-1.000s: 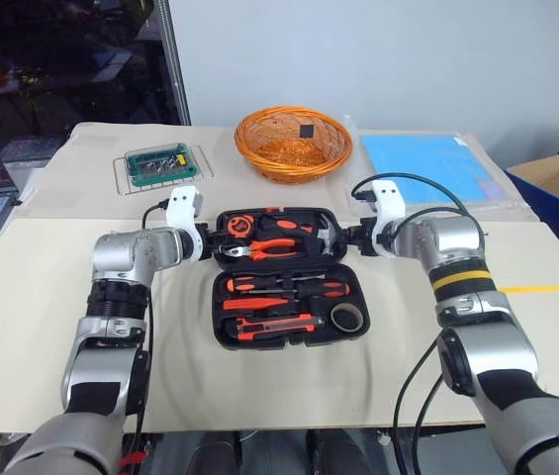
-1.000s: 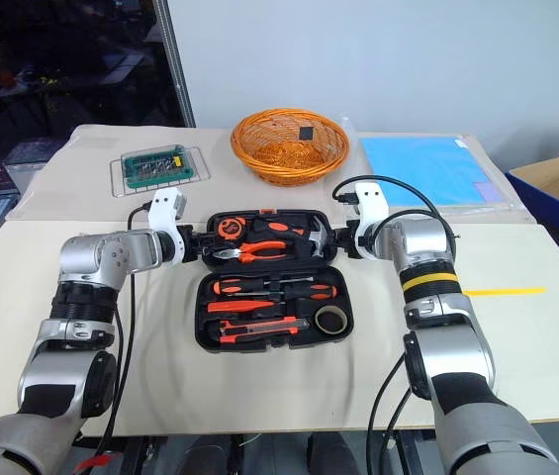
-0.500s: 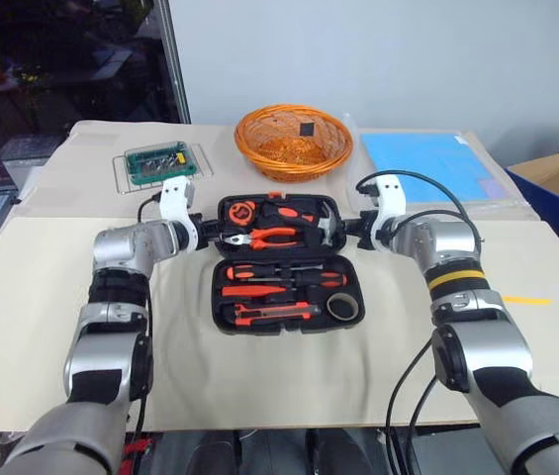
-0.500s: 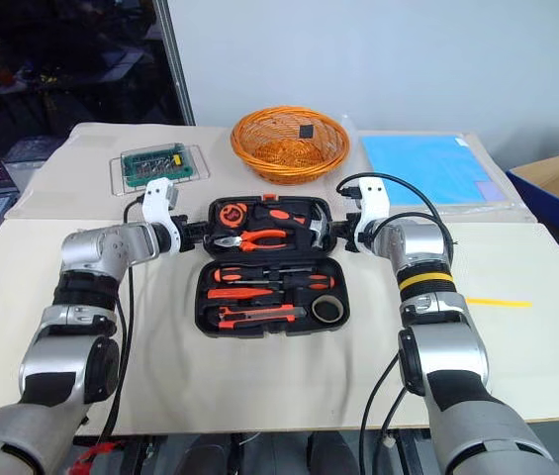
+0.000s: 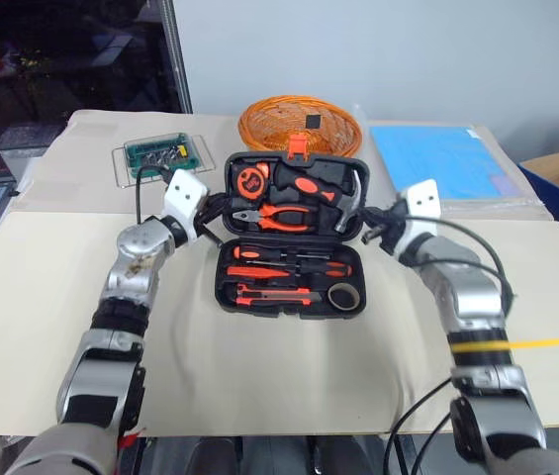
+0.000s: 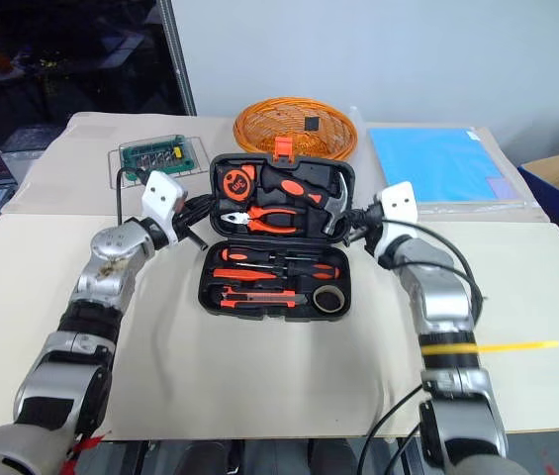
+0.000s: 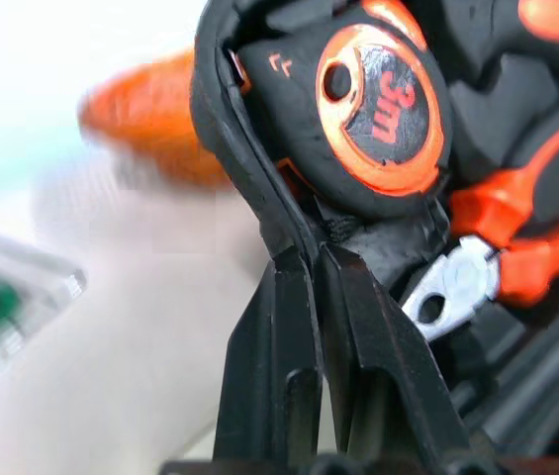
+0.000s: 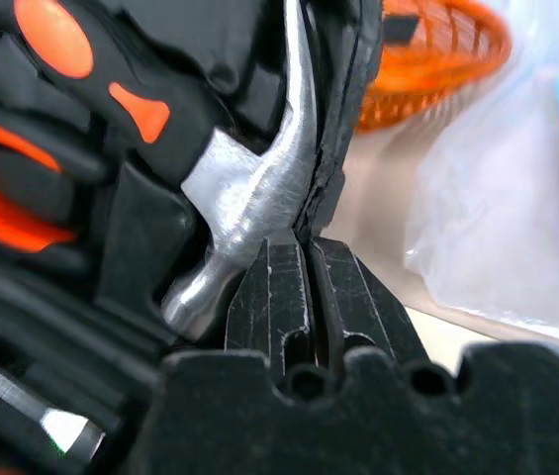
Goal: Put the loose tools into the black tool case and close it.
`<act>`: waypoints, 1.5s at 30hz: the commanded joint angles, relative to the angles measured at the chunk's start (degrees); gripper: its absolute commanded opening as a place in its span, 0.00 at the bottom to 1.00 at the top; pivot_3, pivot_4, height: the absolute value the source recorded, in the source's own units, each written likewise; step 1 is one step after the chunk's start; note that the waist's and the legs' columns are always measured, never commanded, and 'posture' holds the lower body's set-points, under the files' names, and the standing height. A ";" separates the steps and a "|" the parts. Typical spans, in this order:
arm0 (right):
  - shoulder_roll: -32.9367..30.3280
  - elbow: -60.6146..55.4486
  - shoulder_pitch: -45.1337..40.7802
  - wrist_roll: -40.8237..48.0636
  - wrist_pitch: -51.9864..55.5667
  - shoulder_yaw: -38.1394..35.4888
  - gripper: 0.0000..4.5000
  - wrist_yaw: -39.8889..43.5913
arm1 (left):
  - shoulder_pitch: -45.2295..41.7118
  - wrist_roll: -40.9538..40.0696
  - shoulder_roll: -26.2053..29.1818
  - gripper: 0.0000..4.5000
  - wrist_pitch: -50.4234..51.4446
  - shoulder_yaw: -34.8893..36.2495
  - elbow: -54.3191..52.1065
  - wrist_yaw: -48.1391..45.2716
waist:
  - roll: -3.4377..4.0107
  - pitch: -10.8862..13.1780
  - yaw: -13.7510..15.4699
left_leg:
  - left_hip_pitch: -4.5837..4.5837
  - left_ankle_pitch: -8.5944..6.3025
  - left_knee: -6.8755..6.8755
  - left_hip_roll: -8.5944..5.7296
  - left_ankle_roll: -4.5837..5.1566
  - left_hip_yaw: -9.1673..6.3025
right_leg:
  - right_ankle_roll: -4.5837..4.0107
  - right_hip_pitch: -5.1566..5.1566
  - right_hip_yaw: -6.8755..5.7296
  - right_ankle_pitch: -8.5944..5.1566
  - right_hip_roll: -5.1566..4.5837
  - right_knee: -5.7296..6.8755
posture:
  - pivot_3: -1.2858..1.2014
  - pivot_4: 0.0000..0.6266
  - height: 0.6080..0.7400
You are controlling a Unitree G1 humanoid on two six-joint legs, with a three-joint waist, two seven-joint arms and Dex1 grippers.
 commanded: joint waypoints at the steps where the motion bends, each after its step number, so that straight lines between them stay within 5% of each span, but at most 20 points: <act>1: -2.35 -12.88 5.34 -0.05 -6.56 1.89 0.00 4.13 | 0.88 2.45 0.03 0.01 -4.34 -3.17 -2.60 -2.58 | 0.00 0.00 0.03 | 0.10 0.03 0.03 0.00 0.02 0.00 | 0.00 0.09 0.00 0.00 0.00 0.03 | 0.52 0.24 1.00; 5: -5.74 -18.00 13.75 -0.01 -8.98 0.42 0.00 6.44 | 5.12 -4.56 2.91 0.01 4.24 -0.79 -8.74 -10.00 | 0.00 0.00 -0.17 | 0.86 0.10 0.08 0.05 0.08 0.01 | -0.01 0.82 0.00 0.00 0.06 0.04 | 0.52 0.24 1.00; 13: -17.52 -28.72 25.58 -2.25 -8.26 -1.00 0.00 13.25 | 15.27 -21.19 17.21 0.64 34.05 8.59 -23.50 -21.89 | 0.01 -0.01 -0.62 | 1.22 0.09 -0.03 0.18 0.07 0.11 | -0.12 0.99 0.06 -0.10 0.11 0.13 | 0.52 0.24 1.00; 17: -26.96 -34.79 35.45 5.89 0.08 -7.96 0.00 22.65 | 21.06 -28.08 26.64 0.64 44.20 12.29 -29.99 -31.01 | 0.00 -0.01 0.21 | 1.23 0.07 -0.04 0.18 0.06 0.07 | -0.12 1.05 -0.02 -0.21 0.07 0.12 | 0.52 0.24 1.00; 23: -32.69 -41.22 43.00 19.58 8.52 -15.46 0.00 30.77 | 26.39 -35.52 31.66 0.64 50.89 15.95 -39.14 -37.05 | -0.23 -0.19 1.49 | 1.28 0.01 0.01 0.27 0.02 0.11 | -0.45 1.23 -0.13 -0.54 -0.08 -0.09 | 0.52 0.24 1.00; 37: -34.45 -39.48 43.20 -2.39 -17.05 -3.04 0.00 30.71 | 24.59 -35.10 28.57 0.64 50.86 14.28 -41.34 -32.42 | -0.58 -0.46 0.22 | 1.38 0.00 0.00 0.36 0.01 0.17 | 0.04 1.14 -0.13 -0.75 0.09 0.07 | 0.52 0.24 1.00; 44: -36.13 -44.60 46.67 4.64 -9.39 -7.12 0.53 34.44 | 24.76 -35.91 29.33 0.66 51.55 13.85 -41.75 -34.24 | -0.54 -0.44 0.55 | 1.40 0.00 0.01 0.30 0.00 0.22 | 0.01 1.15 -0.08 -0.76 0.02 0.11 | 0.52 0.24 1.00; 45: -36.66 -45.94 47.36 7.53 -7.17 -8.86 0.53 35.71 | 25.11 -36.16 29.66 0.66 51.67 13.70 -42.17 -35.13 | -0.54 -0.44 0.61 | 1.40 0.00 0.01 0.31 0.00 0.21 | -0.01 1.14 -0.08 -0.77 0.03 0.12 | 0.52 0.24 1.00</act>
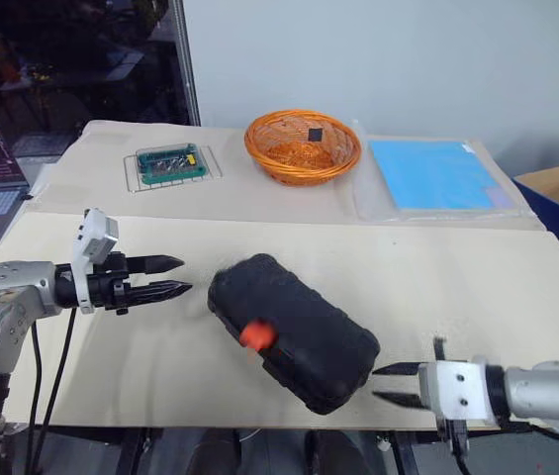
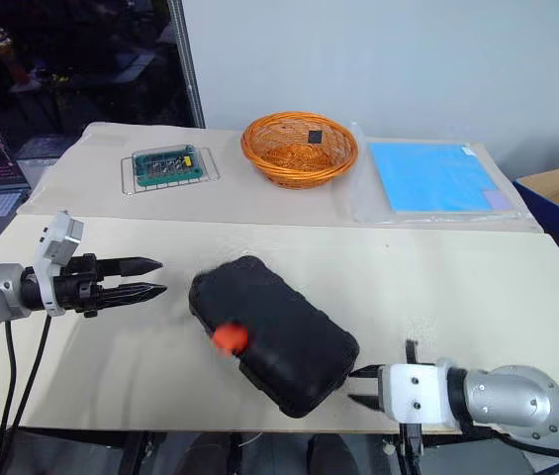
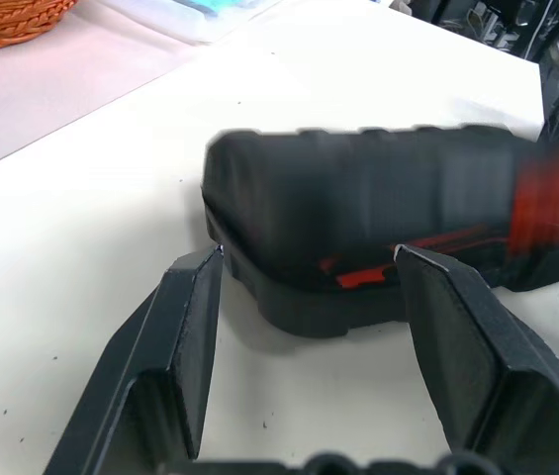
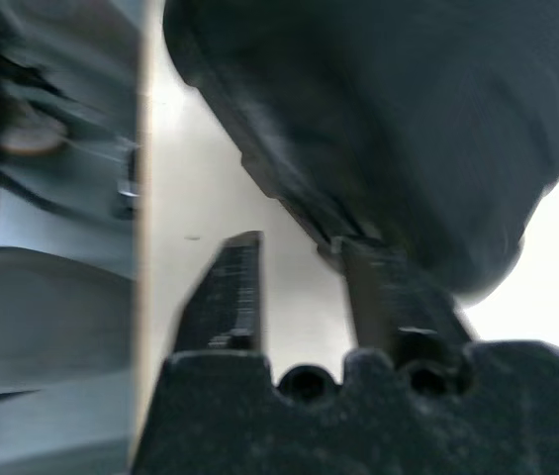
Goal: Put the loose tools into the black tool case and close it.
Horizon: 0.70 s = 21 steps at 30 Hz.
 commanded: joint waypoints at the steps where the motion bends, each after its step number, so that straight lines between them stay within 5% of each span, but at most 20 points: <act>1: -1.96 -5.56 1.62 8.15 6.08 -6.20 0.53 3.39 | 0.08 -1.28 1.30 0.66 0.17 -0.18 -2.33 -2.67 | -0.01 0.00 0.16 | 0.00 0.00 0.00 0.00 0.00 0.00 | 0.00 0.01 0.00 0.00 0.00 0.00 | 0.52 0.24 1.00; 5: -2.51 -9.06 1.23 17.68 14.26 -8.00 0.53 3.32 | 1.95 -2.46 2.93 0.66 0.15 -0.22 -4.78 -7.40 | -0.01 0.00 0.11 | 0.01 0.00 0.00 0.07 0.00 0.00 | -0.05 0.00 -0.01 -0.01 0.02 0.00 | 0.52 0.24 1.00; 12: -1.23 -7.13 -7.95 14.06 19.50 6.86 0.00 -1.60 | 7.63 -3.26 8.72 0.71 -2.03 -0.28 -9.96 -17.95 | 0.08 0.04 0.02 | 0.03 0.00 0.00 0.07 -0.01 0.08 | -0.35 -0.06 0.00 -0.14 -0.04 -0.02 | 0.52 0.24 1.00; 16: -0.43 -3.86 -10.96 7.25 19.58 14.35 0.00 -4.68 | 9.46 -2.61 8.77 0.98 -3.71 0.11 -12.18 -18.24 | 0.08 0.05 0.31 | 0.02 0.00 0.00 0.06 -0.01 0.08 | -0.36 -0.08 -0.01 -0.16 -0.05 -0.03 | 0.52 0.24 1.00; 21: 5.32 -0.10 -15.09 3.47 24.09 15.71 0.00 -13.60 | 11.32 -3.34 8.67 0.99 -2.91 1.03 -14.16 -16.67 | 0.04 0.03 0.19 | 0.01 0.00 0.00 0.08 0.00 0.07 | -0.37 -0.08 -0.01 -0.16 0.00 0.00 | 0.52 0.24 1.00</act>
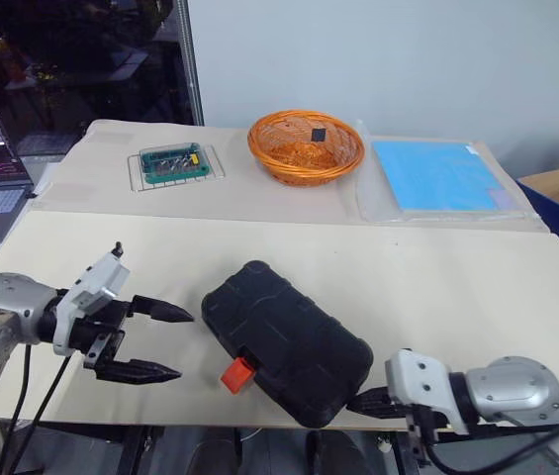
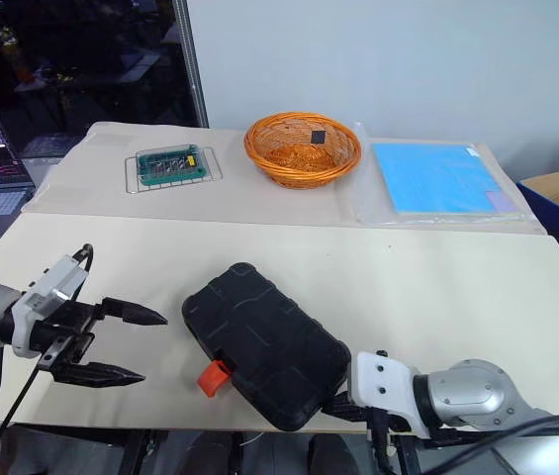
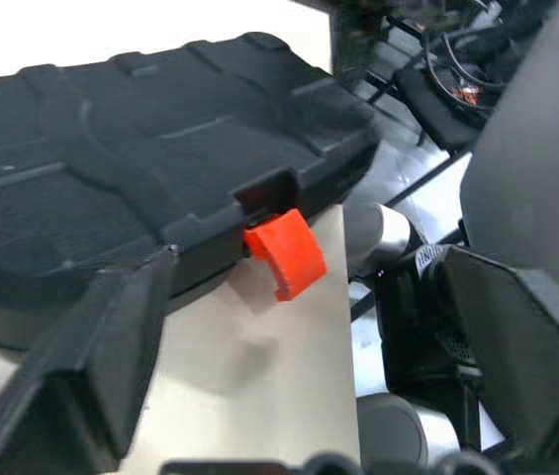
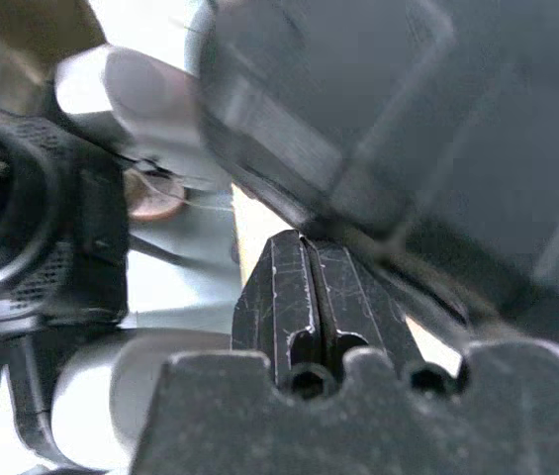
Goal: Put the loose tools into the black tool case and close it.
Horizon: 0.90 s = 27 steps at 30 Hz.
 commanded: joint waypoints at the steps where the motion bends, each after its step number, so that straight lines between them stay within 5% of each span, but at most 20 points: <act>1: 4.62 2.59 -4.27 -3.70 4.00 -1.51 0.00 -8.98 | 1.17 -0.69 0.47 0.99 -0.44 1.73 -2.73 1.03 | -0.01 -0.01 -0.49 | 0.01 0.00 0.01 0.05 0.00 0.01 | -0.04 -0.02 0.01 0.03 0.04 0.03 | 0.52 0.24 1.00; 10: 19.65 11.66 -16.49 -10.65 12.46 1.23 0.00 -24.42 | 1.73 -1.10 -2.05 0.99 0.40 1.89 -4.01 7.15 | 0.02 0.02 -1.30 | 0.14 0.02 0.03 0.07 -0.03 0.10 | -0.10 -0.06 0.06 0.11 0.05 0.18 | 0.52 0.24 1.00; 19: 4.59 -2.81 -10.06 17.53 24.88 -10.84 0.00 1.02 | 1.33 -2.86 -1.04 0.99 1.92 2.04 -3.36 5.95 | 0.08 0.06 -0.26 | -0.03 -0.14 -0.04 -0.02 0.09 0.07 | 0.07 -0.06 0.06 0.30 -0.01 0.13 | 0.52 0.24 1.00; 23: 7.21 -3.28 -14.93 18.30 25.78 -4.53 0.00 -2.29 | 1.12 -2.59 -1.01 0.99 1.47 1.27 -2.91 5.60 | 0.05 0.04 -1.07 | 0.12 -0.14 -0.04 0.07 0.08 0.07 | 0.20 -0.01 0.02 0.08 0.05 0.12 | 0.52 0.24 1.00; 27: 13.37 2.04 -20.82 10.08 25.49 6.39 0.00 -10.99 | 1.07 -2.28 -0.97 0.99 1.21 1.03 -2.74 5.56 | 0.05 0.04 -1.15 | 0.27 -0.13 -0.04 0.09 0.07 0.07 | -0.12 0.01 0.02 -0.01 0.05 0.17 | 0.52 0.24 1.00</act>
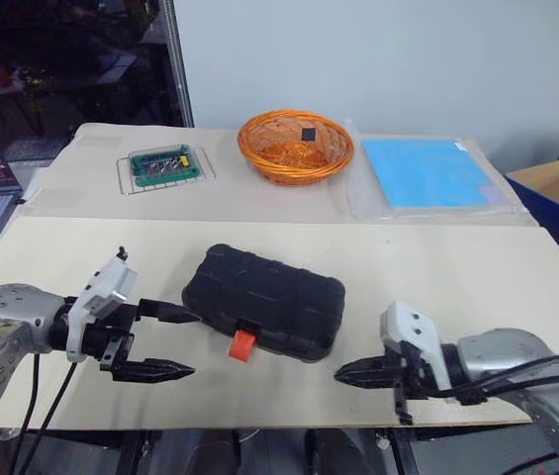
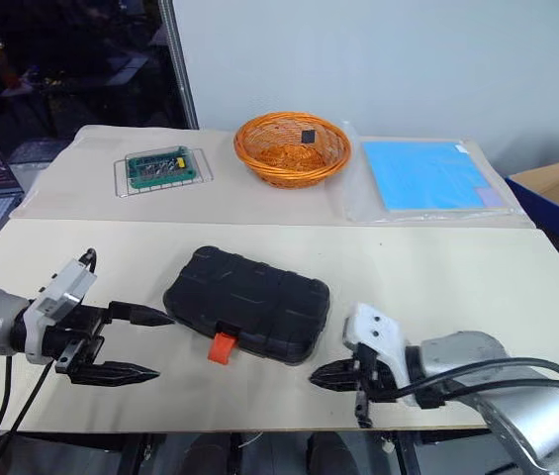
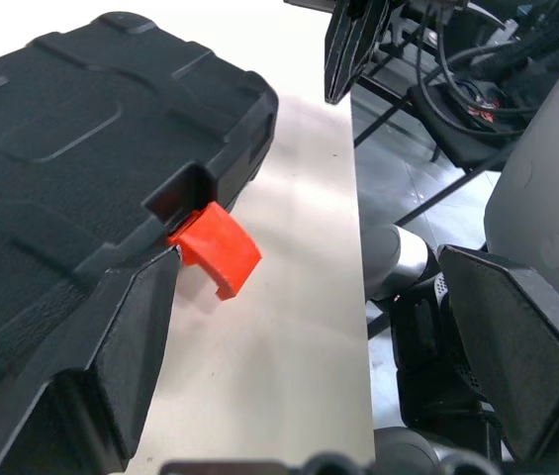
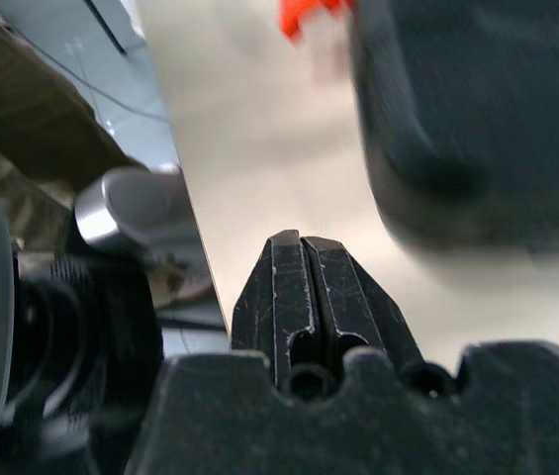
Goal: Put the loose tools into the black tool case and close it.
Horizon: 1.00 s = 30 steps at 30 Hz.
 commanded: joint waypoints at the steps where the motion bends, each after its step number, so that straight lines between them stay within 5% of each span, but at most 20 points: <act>1: 6.21 4.80 -4.32 -7.29 -0.40 7.82 0.00 -9.14 | -0.47 -0.19 0.91 0.99 -0.35 0.46 -0.49 -0.41 | -0.01 0.00 0.00 | 0.01 0.00 0.00 0.00 -0.01 0.01 | -0.02 -0.02 0.01 0.01 0.00 0.00 | 0.52 0.24 1.00; 15: 20.29 23.06 -16.13 -21.66 -6.19 6.54 0.00 -28.66 | -1.72 0.80 -2.34 0.99 -0.59 0.23 -1.36 7.42 | 0.00 0.01 -0.24 | -0.13 0.07 0.03 -0.01 -0.07 0.04 | -0.21 -0.13 0.03 0.23 0.04 0.04 | 0.52 0.24 1.00; 24: 29.87 57.00 -33.05 -30.95 -24.32 8.11 0.00 -31.88 | -11.92 9.17 -10.65 0.99 -1.35 -6.80 1.77 22.48 | 0.01 0.04 -0.53 | -0.29 0.09 0.01 -0.06 -0.07 0.01 | 0.08 -0.17 0.07 0.68 0.10 -0.03 | 0.52 0.24 1.00; 29: 31.86 47.37 -31.40 -26.31 -16.41 3.85 0.00 -29.09 | -18.91 11.30 -11.97 0.99 -0.32 -10.37 5.95 22.52 | 0.01 0.04 -0.64 | -0.45 0.05 -0.06 -0.08 -0.04 -0.09 | 0.12 -0.26 0.07 0.67 0.13 -0.01 | 0.52 0.24 1.00; 30: 31.11 43.06 -29.89 -25.81 -14.16 3.77 0.13 -28.26 | -20.63 12.03 -12.12 1.00 -0.44 -11.73 7.31 21.76 | 0.02 0.05 -0.57 | -0.50 0.05 -0.06 -0.08 -0.03 -0.09 | 0.12 -0.30 0.07 0.67 0.14 0.00 | 0.52 0.24 1.00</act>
